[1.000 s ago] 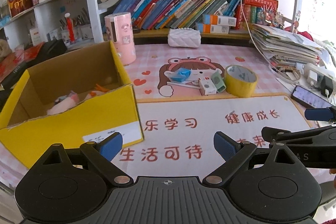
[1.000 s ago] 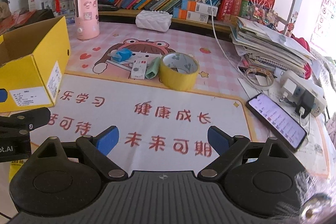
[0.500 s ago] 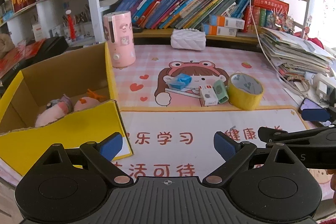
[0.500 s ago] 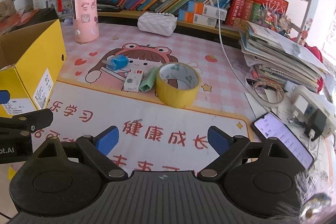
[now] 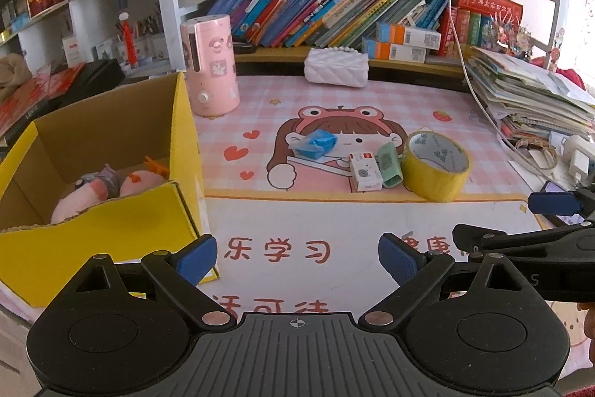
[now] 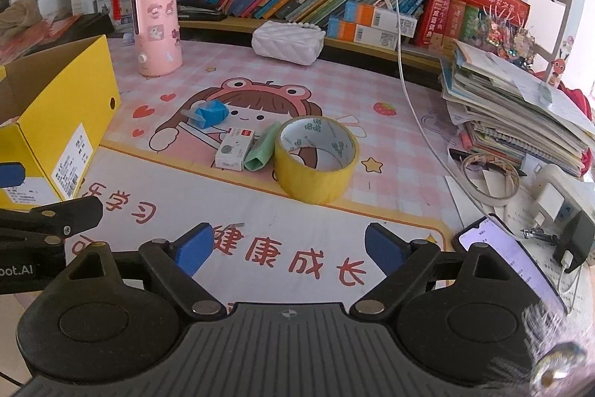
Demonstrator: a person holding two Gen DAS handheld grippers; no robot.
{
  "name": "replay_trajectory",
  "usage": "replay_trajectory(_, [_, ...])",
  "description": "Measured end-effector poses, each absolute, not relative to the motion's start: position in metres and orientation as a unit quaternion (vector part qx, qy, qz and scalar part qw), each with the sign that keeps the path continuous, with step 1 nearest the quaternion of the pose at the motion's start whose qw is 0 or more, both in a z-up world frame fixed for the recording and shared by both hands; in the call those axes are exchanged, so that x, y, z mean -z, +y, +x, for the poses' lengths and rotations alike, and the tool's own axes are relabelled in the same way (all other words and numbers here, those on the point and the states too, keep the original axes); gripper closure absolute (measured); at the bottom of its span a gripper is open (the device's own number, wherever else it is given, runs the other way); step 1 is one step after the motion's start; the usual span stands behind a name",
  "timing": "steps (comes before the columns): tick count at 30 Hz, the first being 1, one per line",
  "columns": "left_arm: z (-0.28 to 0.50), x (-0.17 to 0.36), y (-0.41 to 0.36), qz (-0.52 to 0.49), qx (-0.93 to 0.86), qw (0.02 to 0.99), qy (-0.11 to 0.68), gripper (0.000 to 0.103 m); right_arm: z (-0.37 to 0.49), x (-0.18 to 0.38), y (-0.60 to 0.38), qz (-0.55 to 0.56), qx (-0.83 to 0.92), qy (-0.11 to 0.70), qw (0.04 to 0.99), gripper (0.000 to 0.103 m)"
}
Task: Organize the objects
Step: 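Move the right tool toward the yellow tape roll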
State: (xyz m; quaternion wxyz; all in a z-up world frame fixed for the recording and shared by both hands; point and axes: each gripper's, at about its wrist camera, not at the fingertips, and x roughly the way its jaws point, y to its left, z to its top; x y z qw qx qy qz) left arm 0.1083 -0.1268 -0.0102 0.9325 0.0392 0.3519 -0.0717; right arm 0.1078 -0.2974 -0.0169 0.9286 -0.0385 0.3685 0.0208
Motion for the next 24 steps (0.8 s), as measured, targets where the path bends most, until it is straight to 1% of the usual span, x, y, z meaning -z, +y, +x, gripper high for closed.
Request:
replay_trajectory(5, [0.111,0.011,-0.133,0.037,0.067,0.933,0.351,0.007,0.110,0.018,-0.303,-0.039,-0.028,0.369,0.928,0.015])
replay_trajectory(9, [0.112,0.010,-0.138,0.039,0.065,0.934,0.348,0.008,0.113,0.018,-0.308,-0.037,-0.033,0.370,0.928,0.019])
replay_trajectory(18, [0.121,0.011,-0.147,0.049,0.053,0.936,0.345,0.008,0.124,0.022,-0.318,-0.027,-0.050,0.372,0.927,0.025])
replay_trajectory(24, [0.132,0.012,-0.156,0.054,0.053,0.936,0.344,0.008,0.141,0.024,-0.324,-0.025,-0.051,0.368,0.928,0.026])
